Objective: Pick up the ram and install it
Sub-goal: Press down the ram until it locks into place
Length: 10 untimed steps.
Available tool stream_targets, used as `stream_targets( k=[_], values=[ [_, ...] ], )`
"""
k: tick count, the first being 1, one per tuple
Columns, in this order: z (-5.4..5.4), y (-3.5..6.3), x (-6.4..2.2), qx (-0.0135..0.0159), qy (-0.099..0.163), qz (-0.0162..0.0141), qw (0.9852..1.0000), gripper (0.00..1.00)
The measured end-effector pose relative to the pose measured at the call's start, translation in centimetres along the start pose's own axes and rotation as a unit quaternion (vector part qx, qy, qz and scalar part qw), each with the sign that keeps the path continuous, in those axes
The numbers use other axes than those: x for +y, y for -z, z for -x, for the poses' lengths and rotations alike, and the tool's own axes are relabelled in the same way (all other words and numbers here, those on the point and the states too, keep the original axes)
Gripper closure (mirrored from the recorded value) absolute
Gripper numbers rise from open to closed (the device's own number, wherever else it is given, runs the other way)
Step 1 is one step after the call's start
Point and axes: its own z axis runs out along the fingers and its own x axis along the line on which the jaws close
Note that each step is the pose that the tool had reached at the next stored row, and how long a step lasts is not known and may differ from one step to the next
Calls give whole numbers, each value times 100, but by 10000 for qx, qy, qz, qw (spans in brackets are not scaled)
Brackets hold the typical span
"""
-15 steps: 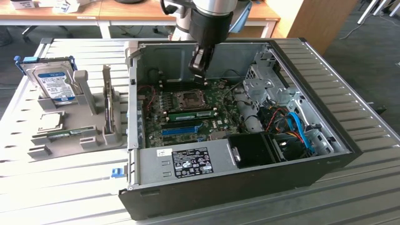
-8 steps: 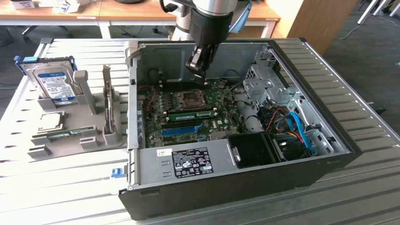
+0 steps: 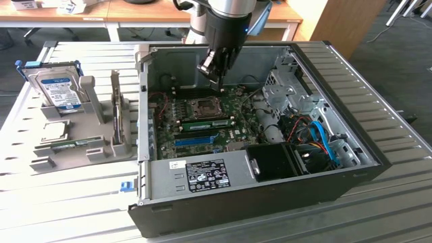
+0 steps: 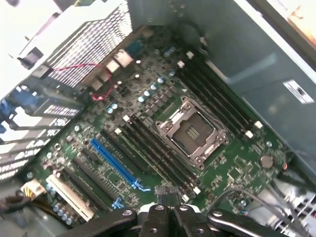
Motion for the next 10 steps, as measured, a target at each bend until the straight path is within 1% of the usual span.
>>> stream_targets(
  k=[3, 5, 7, 10],
  values=[
    [0, -1, 0, -12, -269, -8, 9996, 89],
    [0, -2, 0, -20, -457, -14, 9990, 89],
    [0, -3, 0, -28, -634, -20, 9980, 89],
    [0, -5, 0, -40, -905, -28, 9959, 89]
  ],
)
